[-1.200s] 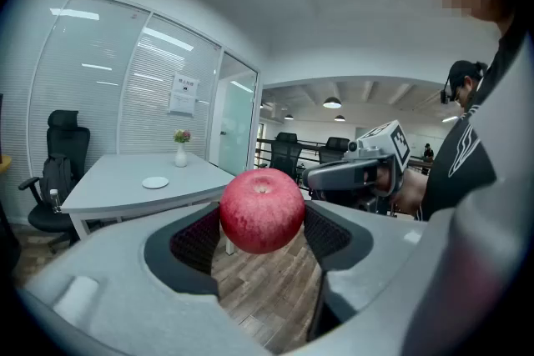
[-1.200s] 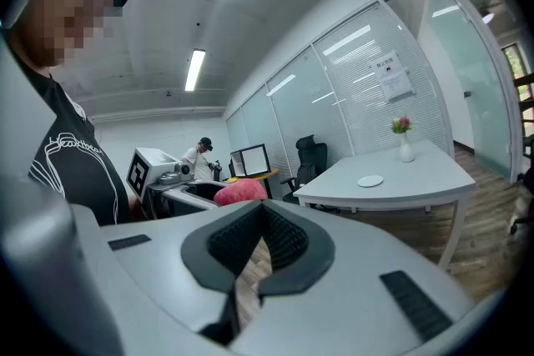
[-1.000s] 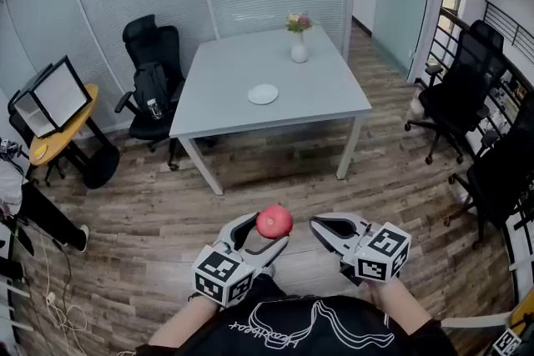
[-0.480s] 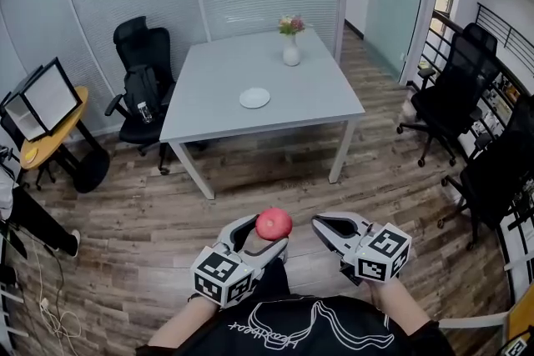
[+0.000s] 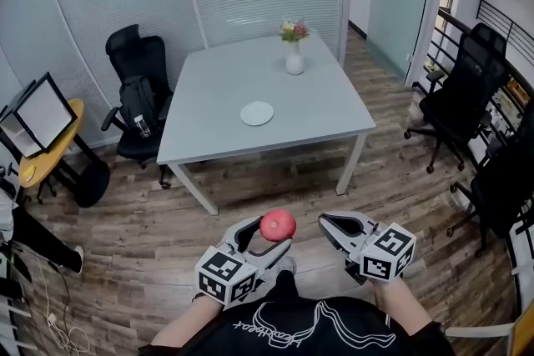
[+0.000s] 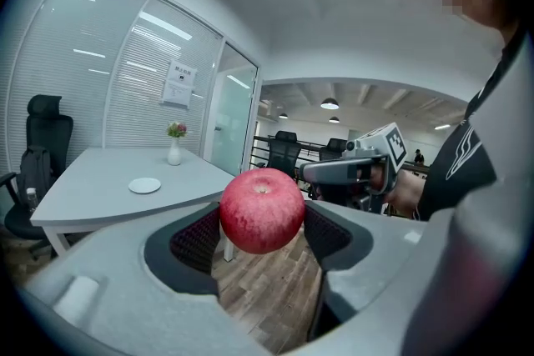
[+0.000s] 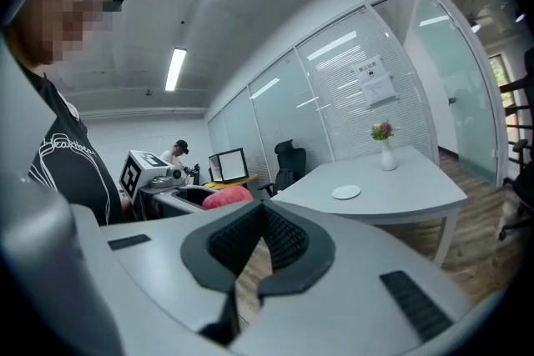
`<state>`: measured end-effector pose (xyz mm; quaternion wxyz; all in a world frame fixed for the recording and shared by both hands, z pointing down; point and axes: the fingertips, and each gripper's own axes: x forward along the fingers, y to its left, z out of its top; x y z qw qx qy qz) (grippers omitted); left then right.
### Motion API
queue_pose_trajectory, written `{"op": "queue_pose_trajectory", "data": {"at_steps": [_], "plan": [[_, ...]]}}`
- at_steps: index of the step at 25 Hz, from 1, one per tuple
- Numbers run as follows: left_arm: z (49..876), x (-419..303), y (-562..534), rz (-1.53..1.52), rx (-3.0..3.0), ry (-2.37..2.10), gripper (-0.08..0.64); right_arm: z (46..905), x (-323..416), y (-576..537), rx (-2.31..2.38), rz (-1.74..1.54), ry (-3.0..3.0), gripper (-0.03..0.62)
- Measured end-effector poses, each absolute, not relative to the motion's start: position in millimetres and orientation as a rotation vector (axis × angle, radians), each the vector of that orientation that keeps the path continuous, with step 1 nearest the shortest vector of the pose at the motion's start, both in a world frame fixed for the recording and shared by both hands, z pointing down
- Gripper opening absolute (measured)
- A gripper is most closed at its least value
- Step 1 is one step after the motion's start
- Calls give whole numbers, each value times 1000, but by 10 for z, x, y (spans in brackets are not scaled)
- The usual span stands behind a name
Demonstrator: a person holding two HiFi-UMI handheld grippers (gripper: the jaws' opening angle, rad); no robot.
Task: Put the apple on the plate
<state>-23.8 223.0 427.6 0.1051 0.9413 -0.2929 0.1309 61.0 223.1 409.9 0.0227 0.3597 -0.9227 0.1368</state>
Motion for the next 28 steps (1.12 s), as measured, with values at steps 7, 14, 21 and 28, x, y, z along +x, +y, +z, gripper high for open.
{"op": "queue_pose_trajectory", "data": {"at_steps": [7, 14, 21, 28], "plan": [[4153, -320, 1030, 386, 2772, -865, 324, 4050, 495, 1081, 1098, 457, -2847, 9], [4112, -493, -92, 387, 2768, -863, 324, 4018, 396, 13, 1112, 482, -2818, 9], [4122, -628, -634, 345, 2750, -883, 324, 4035, 344, -468, 1121, 493, -2796, 9], [4193, -678, -849, 355, 2719, -916, 324, 4085, 294, -707, 1076, 505, -2808, 9]]}}
